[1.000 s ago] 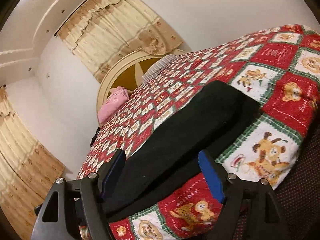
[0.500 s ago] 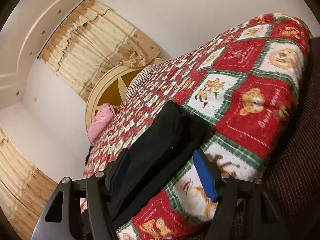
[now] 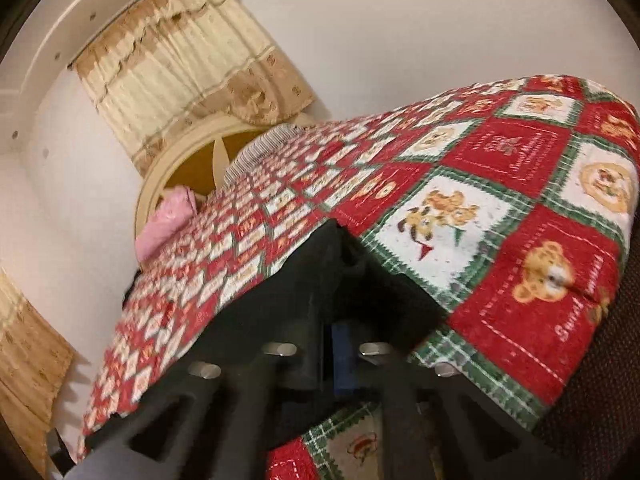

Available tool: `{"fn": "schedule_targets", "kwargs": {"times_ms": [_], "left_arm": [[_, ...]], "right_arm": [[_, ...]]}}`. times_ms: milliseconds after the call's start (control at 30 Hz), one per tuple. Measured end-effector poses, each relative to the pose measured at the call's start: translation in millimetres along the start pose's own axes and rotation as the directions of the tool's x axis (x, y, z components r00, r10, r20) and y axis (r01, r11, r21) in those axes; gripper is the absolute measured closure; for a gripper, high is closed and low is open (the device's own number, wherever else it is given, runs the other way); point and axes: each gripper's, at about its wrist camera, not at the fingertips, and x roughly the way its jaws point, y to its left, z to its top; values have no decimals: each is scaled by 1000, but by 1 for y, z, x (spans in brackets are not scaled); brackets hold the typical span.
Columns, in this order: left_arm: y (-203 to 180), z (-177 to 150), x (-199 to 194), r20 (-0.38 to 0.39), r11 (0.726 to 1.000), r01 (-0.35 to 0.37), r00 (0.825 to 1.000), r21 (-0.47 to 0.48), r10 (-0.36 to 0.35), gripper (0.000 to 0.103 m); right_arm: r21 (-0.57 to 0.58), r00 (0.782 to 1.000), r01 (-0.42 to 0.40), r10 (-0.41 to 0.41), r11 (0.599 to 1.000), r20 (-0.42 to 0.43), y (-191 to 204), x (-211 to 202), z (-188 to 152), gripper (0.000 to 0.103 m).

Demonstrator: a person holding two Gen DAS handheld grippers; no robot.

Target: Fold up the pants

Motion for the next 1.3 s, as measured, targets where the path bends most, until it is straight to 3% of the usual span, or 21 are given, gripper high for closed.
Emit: {"fn": "schedule_targets", "kwargs": {"times_ms": [33,133,233,300,467,567,633,667,833,933,1000,1033,1100,1133,1200,1300], "left_arm": [[3,3,3,-19,999,33,999,-24,-34,31],[7,7,3,-20,993,98,995,-70,-100,52],[0,7,0,-19,992,119,993,-39,-120,71],[-3,7,-5,-11,990,134,991,-35,-134,78],[-12,5,-27,30,988,152,988,19,-153,80],[-19,-2,-22,-1,986,156,988,55,-156,80],[-19,-6,-17,-17,986,161,987,49,-160,80],[-18,-5,-17,-15,986,163,987,41,-163,80],[-8,1,-31,19,983,184,983,16,-184,80],[3,1,-39,16,976,217,976,-13,-216,71],[14,-3,-45,1,973,226,974,-41,-226,32],[20,-5,-49,10,975,217,976,-49,-217,24],[33,-11,-56,25,973,220,975,-71,-219,23],[39,-14,-58,20,971,224,975,-82,-223,19],[51,-21,-59,-7,974,206,978,-97,-208,14],[68,-31,-63,-30,984,156,987,-90,-159,14]], "right_arm": [[-13,1000,9,-9,1000,4,4,0,1,100],[-64,999,-6,8,998,33,14,-9,5,100],[-84,996,-59,64,995,64,21,-25,10,100],[-78,993,-90,96,993,66,23,-33,12,100],[-82,995,-92,95,992,37,12,-40,6,100],[-59,998,-52,51,997,-22,-8,-31,-2,100],[-6,998,-27,27,1000,-64,-24,-21,-6,100],[32,996,-50,52,998,-68,-32,-19,-7,101],[17,998,-10,11,1000,-69,-29,-19,-4,100],[76,998,-39,43,996,-40,-37,-21,-5,100],[156,996,-66,74,985,-43,-47,-27,-4,95],[191,997,-67,75,979,-36,-51,-31,-3,93],[193,1000,-19,16,981,20,-51,-46,-1,84],[182,995,39,-55,982,84,-51,-60,0,84],[181,983,88,-115,980,146,-47,-75,1,84],[57,987,37,-46,998,154,-14,-83,-4,84]]}}
